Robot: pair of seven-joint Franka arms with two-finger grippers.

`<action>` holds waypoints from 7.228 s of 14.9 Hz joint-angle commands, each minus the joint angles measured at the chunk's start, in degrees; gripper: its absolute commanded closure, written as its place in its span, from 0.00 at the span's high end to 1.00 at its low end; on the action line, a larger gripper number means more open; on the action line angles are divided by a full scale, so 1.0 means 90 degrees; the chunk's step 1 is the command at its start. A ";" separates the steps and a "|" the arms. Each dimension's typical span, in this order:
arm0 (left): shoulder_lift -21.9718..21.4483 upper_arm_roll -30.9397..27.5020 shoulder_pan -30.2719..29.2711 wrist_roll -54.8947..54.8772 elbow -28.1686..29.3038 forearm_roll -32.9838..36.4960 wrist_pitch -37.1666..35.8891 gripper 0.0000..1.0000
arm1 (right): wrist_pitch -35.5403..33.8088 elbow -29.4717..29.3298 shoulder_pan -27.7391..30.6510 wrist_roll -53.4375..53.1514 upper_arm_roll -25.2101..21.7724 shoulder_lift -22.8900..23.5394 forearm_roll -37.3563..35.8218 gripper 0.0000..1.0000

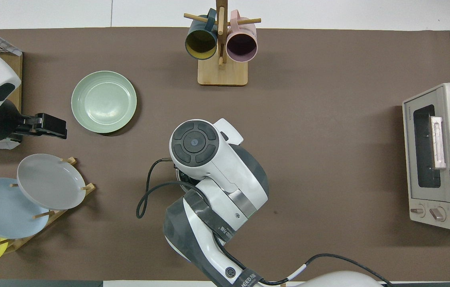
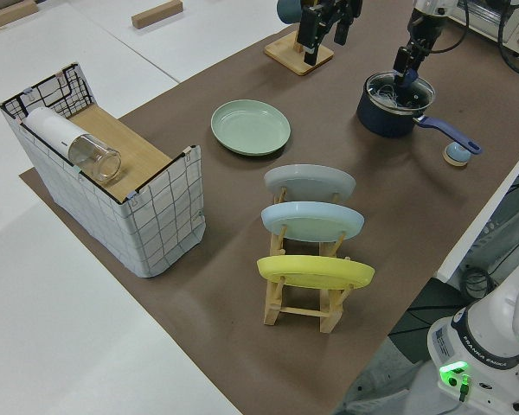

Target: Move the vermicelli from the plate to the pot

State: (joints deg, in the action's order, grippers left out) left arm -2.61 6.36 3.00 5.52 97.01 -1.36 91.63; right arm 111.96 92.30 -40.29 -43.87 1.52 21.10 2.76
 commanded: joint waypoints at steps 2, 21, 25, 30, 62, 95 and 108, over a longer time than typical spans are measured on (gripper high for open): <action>-0.0150 -0.0189 0.0204 0.0090 0.0139 0.0122 0.0082 1.00 | 0.0284 0.0252 -0.0006 -0.0145 0.0017 -0.0117 -0.0141 0.00; -0.0160 -0.0179 0.0077 0.0041 0.0120 0.0132 0.0043 1.00 | 0.0957 0.0584 -0.0192 -0.0565 0.0017 -0.0176 -0.0610 0.17; -0.0160 -0.0179 0.0077 0.0041 0.0120 0.0132 0.0053 1.00 | 0.1280 0.0809 -0.0172 -0.0556 0.0017 -0.0225 -0.0610 0.64; -0.0160 -0.0179 0.0077 0.0041 0.0120 0.0132 0.0053 1.00 | 0.1173 0.0702 -0.0133 -0.0536 0.0017 -0.0225 -0.0610 1.00; -0.0160 -0.0179 0.0077 0.0041 0.0120 0.0132 0.0053 1.00 | -0.3213 0.0379 0.4271 0.5263 -0.0090 -0.3252 -0.0512 1.00; -0.0160 -0.0179 0.0077 0.0041 0.0120 0.0132 0.0053 1.00 | -0.3602 0.0037 0.4496 0.5333 -0.0168 -0.2559 -0.0590 1.00; -0.0160 -0.0189 0.0077 0.0041 0.0120 0.0132 0.0053 1.00 | -0.3827 -0.0441 0.4213 0.5353 -0.0549 -0.2393 -0.0532 1.00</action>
State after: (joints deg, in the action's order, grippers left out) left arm -2.79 4.89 3.49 5.57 97.01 -1.36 91.67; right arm 78.45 88.84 -2.00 2.87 -2.94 -0.36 -2.38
